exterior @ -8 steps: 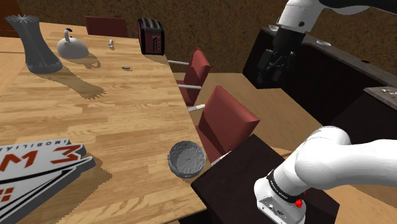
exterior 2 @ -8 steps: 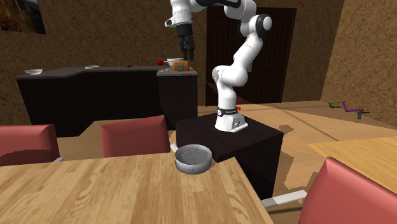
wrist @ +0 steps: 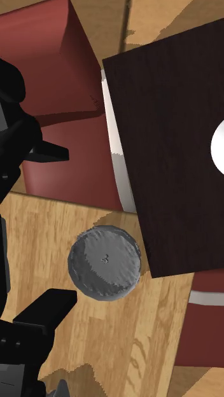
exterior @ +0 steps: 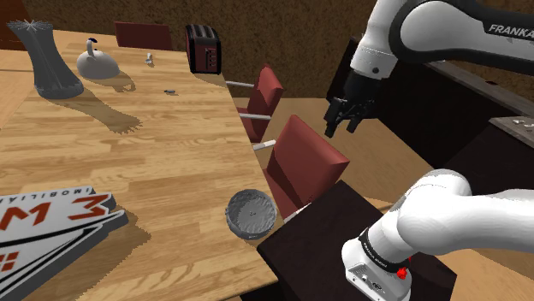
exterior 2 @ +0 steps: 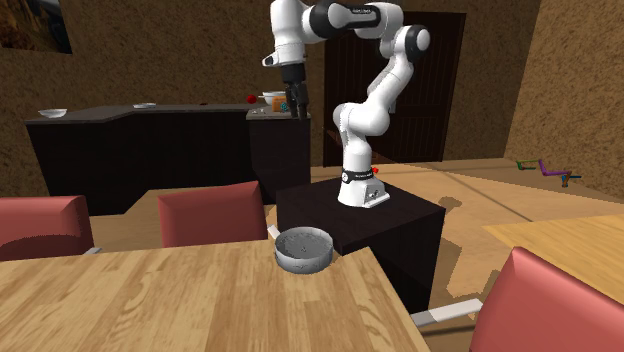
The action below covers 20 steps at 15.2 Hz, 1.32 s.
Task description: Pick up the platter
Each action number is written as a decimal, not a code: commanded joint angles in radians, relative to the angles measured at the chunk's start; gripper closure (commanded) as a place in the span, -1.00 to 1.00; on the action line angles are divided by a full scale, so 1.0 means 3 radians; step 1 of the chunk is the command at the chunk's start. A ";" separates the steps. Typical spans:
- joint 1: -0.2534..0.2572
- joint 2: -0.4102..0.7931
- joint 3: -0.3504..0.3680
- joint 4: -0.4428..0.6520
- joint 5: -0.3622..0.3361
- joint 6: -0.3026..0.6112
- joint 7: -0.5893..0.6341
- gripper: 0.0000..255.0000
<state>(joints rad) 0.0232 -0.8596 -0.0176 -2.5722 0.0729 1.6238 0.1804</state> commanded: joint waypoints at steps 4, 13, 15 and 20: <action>0.0064 0.0087 0.0176 -0.0492 0.0119 0.0645 0.0143 -1.00; 0.0235 0.0782 0.0525 -0.1074 0.0375 0.2026 0.0397 -1.00; 0.0272 0.1051 0.0605 -0.1136 0.0428 0.2379 0.0455 -1.00; 0.0315 0.1888 0.0806 -0.1160 0.0497 0.3294 0.0622 -1.00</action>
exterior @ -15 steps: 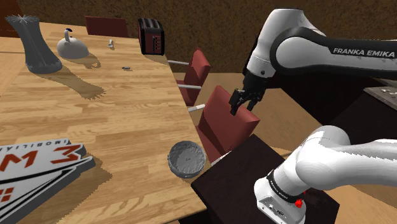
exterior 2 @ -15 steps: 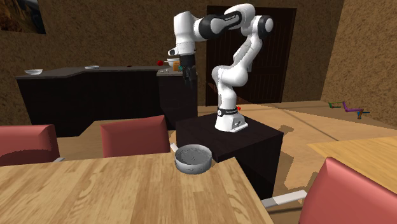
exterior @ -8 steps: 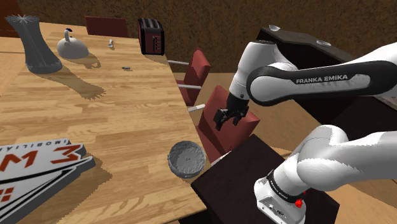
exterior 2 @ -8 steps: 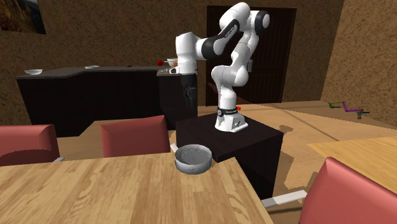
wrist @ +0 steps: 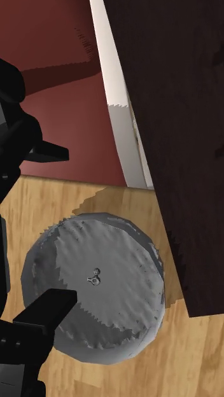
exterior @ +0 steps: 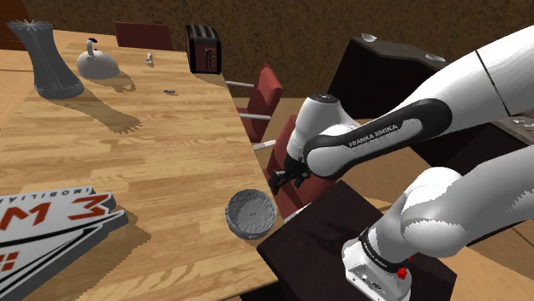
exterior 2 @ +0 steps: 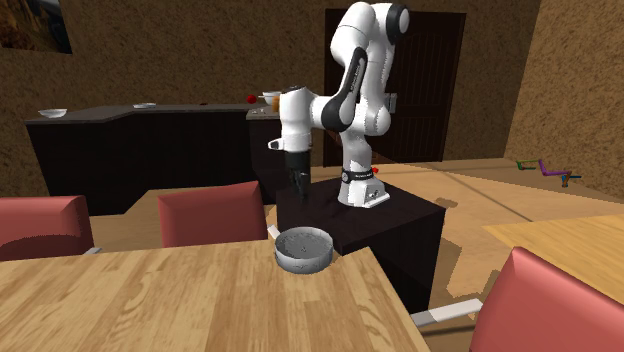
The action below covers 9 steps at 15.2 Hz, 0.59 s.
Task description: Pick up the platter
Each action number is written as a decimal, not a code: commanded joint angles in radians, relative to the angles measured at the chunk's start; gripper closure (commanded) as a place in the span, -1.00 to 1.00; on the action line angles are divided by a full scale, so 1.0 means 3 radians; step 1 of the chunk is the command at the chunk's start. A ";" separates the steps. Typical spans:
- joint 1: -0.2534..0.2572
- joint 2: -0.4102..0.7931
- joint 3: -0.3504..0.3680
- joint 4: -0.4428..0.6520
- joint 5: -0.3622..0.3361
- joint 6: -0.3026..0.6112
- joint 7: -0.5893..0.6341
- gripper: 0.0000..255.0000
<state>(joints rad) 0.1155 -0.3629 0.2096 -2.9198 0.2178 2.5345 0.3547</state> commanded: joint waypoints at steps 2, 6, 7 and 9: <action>-0.0010 0.0613 0.0130 0.0039 -0.0028 0.0618 0.0144 -1.00; -0.0046 0.0998 0.0170 0.0071 -0.0128 0.0978 0.0236 -1.00; -0.0054 0.1072 0.0171 0.0076 -0.0153 0.1047 0.0251 -1.00; -0.0069 0.1223 0.0168 0.0087 -0.0219 0.1185 0.0291 -1.00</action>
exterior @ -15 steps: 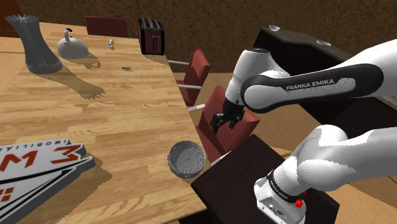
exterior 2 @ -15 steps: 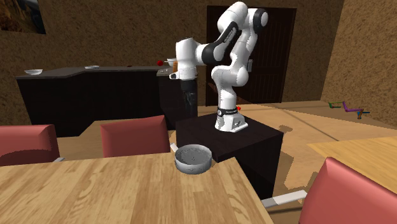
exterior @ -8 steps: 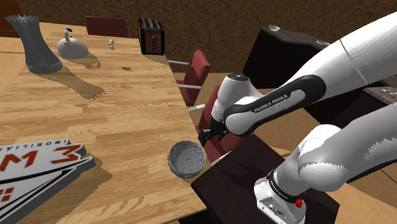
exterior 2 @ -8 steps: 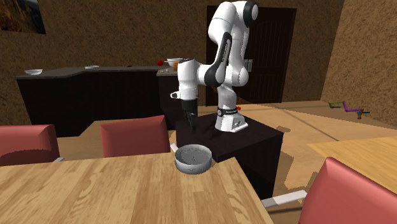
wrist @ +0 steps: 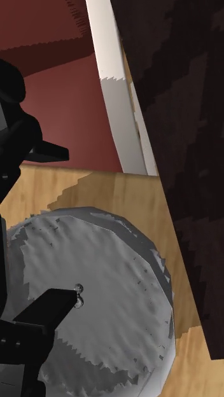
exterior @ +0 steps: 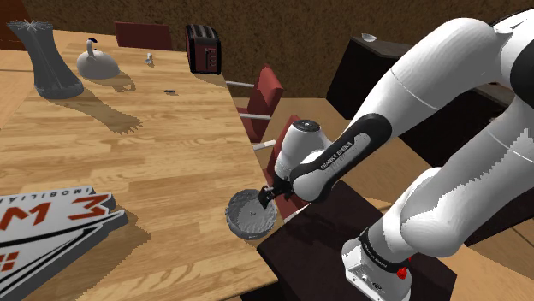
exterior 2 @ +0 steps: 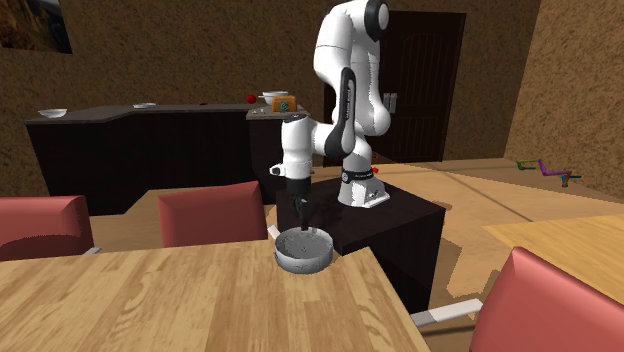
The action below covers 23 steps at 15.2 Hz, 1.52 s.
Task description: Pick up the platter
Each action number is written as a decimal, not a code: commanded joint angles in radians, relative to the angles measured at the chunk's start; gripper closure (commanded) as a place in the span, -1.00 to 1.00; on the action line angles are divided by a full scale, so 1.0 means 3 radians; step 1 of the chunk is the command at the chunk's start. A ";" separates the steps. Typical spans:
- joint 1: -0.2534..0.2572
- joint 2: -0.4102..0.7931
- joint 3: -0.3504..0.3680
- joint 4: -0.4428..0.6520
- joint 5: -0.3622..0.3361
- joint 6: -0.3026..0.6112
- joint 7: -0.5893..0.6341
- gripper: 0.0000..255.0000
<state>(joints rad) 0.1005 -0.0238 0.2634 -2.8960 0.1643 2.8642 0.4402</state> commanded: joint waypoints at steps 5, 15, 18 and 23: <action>-0.0025 0.0244 -0.0031 0.0036 -0.0133 0.0208 0.0065 1.00; -0.0025 0.0061 -0.0001 0.0005 -0.0025 0.0057 -0.0004 1.00; -0.0007 -0.0164 0.0005 -0.0009 0.0064 -0.0151 -0.0057 1.00; 0.0028 -0.0521 -0.0014 -0.0013 0.0137 -0.0502 -0.0096 1.00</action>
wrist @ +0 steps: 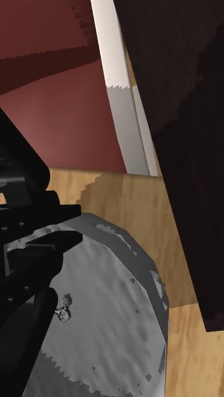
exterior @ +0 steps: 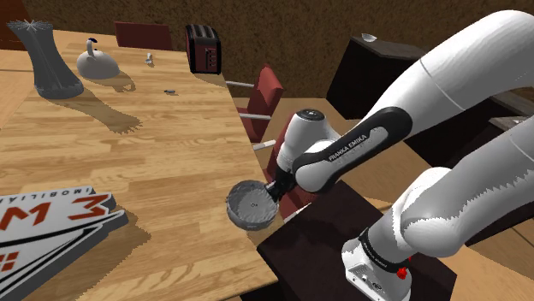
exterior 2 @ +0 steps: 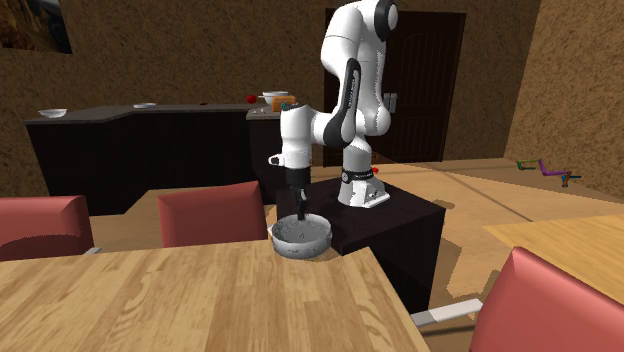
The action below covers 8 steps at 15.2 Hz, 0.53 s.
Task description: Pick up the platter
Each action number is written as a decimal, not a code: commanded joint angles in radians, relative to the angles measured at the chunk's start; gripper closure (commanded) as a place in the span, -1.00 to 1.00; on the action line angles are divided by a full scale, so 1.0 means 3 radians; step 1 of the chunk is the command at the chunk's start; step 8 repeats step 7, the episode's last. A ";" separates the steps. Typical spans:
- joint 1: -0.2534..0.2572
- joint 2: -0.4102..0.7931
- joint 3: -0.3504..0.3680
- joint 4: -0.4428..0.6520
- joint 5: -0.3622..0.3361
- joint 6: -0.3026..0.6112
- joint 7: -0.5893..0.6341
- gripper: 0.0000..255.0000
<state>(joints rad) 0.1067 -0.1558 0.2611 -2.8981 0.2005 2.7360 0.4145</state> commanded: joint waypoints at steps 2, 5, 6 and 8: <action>0.0017 -0.0217 -0.0016 -0.0001 0.0029 -0.0216 -0.0017 1.00; 0.0029 -0.0411 -0.0032 0.0016 0.0039 -0.0427 -0.0021 1.00; 0.0030 -0.0422 -0.0034 0.0016 0.0040 -0.0438 -0.0021 1.00; 0.0030 -0.0421 -0.0034 0.0017 0.0039 -0.0438 -0.0021 1.00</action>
